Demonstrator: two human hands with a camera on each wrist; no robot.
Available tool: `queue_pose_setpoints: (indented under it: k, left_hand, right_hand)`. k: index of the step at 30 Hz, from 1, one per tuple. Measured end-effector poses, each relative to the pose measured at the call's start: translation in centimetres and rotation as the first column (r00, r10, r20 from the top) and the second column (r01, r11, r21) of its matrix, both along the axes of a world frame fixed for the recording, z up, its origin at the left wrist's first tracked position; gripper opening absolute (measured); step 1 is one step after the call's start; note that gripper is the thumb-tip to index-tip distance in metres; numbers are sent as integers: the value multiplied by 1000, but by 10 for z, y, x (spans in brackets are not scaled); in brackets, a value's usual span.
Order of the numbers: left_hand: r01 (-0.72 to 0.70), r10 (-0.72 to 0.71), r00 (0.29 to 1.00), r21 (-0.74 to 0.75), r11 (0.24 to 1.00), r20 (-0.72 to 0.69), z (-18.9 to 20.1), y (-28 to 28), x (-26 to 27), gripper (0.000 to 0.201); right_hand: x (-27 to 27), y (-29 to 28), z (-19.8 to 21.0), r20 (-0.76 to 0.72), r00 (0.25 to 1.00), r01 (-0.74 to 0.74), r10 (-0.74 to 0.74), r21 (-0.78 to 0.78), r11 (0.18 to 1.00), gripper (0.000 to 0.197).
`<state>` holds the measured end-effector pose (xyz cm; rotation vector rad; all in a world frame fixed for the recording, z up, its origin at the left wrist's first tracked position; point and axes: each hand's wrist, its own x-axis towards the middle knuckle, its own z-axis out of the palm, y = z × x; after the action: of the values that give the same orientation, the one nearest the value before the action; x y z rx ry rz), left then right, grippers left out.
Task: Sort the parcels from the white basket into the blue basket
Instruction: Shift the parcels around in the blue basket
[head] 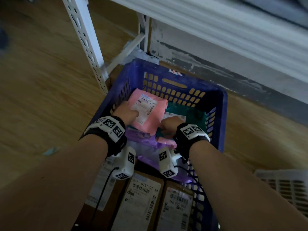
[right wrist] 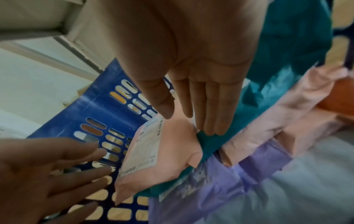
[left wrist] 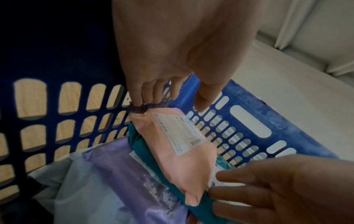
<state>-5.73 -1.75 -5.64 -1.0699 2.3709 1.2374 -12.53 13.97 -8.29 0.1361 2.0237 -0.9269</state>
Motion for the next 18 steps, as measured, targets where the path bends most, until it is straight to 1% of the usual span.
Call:
queue_pose_setpoints:
  k: [2, 3, 4, 5, 6, 8, 9, 10, 11, 12, 13, 15, 18]
  left_hand:
    - [18, -19, 998, 23, 1000, 53, -7, -3, -3, 52]
    - [17, -20, 997, 38, 999, 78, -11, -4, -4, 64]
    - [19, -24, 994, 48, 999, 103, -13, -6, -5, 75]
    - [26, -31, 994, 52, 998, 105, -15, -7, -4, 79]
    - [25, -31, 993, 56, 998, 114, -17, -8, -5, 74]
    - [14, -20, 994, 58, 998, 106, -22, -9, -6, 54]
    - [12, -18, 995, 65, 998, 95, -24, -10, -6, 50]
    - [15, -23, 994, 73, 997, 106, -25, -10, -6, 46]
    - [25, -33, 994, 76, 997, 104, -26, -9, -6, 38]
    - [35, -43, 994, 83, 996, 99, -25, -8, -6, 29]
    - [38, -46, 996, 92, 995, 80, -24, -7, -6, 24]
    - [18, -22, 999, 109, 994, 32, -21, -5, -3, 26]
    - [-14, 18, 998, 69, 998, -59, -5, -2, 3, 21]
  right_hand:
    - [-1, -7, -8, 4, 996, 89, -89, -19, 996, 37]
    - [-2, -10, -12, 16, 988, 154, -154, -29, 988, 34]
    - [-2, -12, -14, 51, 973, 227, -225, -39, 973, 28]
    - [-2, -14, -15, 82, 956, 287, -281, -59, 956, 20]
    - [-2, -16, -15, 120, 941, 327, -316, -88, 941, 13]
    - [-1, -22, -14, 165, 923, 370, -348, -131, 920, 15]
    - [1, -26, -11, 162, 928, 359, -336, -147, 922, 17]
    - [2, -29, -10, 141, 936, 343, -323, -154, 927, 26]
    - [2, -31, -10, 118, 944, 323, -307, -160, 933, 37]
    - [2, -32, -10, 86, 953, 302, -291, -158, 940, 44]
    - [2, -32, -9, 56, 957, 289, -284, -148, 946, 45]
    - [0, -28, -5, 30, 961, 277, -275, -131, 952, 44]
    - [-4, -14, 3, 15, 963, 267, -267, -151, 952, 61]
